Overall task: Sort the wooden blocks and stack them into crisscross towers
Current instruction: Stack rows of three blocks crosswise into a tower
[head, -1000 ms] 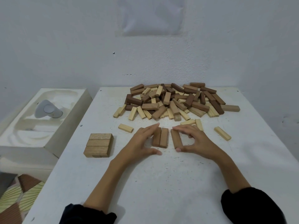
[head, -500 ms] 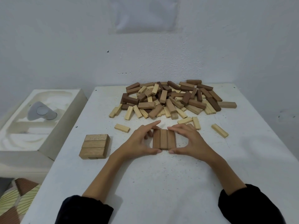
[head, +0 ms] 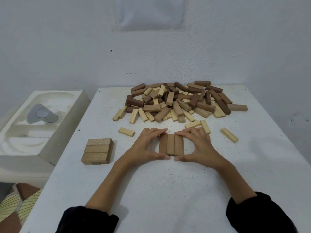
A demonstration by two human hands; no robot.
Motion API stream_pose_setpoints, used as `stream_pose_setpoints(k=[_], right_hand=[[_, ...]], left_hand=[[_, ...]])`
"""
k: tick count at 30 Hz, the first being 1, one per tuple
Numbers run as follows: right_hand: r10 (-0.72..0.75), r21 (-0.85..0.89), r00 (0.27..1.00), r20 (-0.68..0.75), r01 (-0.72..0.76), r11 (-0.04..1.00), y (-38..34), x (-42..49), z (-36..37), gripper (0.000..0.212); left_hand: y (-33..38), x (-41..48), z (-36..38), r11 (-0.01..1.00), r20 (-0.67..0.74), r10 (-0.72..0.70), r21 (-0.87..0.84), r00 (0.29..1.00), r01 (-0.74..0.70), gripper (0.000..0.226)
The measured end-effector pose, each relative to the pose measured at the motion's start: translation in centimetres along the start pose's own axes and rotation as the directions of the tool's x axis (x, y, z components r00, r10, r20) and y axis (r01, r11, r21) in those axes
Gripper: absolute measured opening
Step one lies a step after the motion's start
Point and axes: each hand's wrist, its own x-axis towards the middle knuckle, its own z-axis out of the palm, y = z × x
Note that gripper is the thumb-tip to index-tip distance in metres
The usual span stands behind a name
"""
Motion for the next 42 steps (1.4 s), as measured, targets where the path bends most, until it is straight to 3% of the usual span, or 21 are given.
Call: stream_pose_setpoints(k=[8,19,31,42], right_hand=[[-0.061,-0.055,0.998,-0.031,0.059,0.997,-0.3,0.0,0.7,0.087],[-0.070,0.037,0.997,-0.024,0.071,0.997,-1.4,0.2,0.5,0.080],[-0.207,0.058,0.977,-0.041,0.209,0.976,-9.7,4.0,2.9,0.087],[-0.250,0.026,0.968,0.039,0.249,0.968,-14.5,7.1,7.1,0.092]], left_hand=[[0.0,-0.2,0.0,1.000,0.000,0.014,-0.004,1.000,-0.014,0.072],[0.6,-0.8,-1.3,1.000,0.011,-0.004,-0.006,1.000,0.004,0.075],[-1.1,-5.5,-10.3,0.993,-0.032,-0.013,0.120,0.999,0.017,0.066],[-5.4,-10.0,-13.6,0.990,-0.116,-0.106,0.079,0.988,0.115,0.070]])
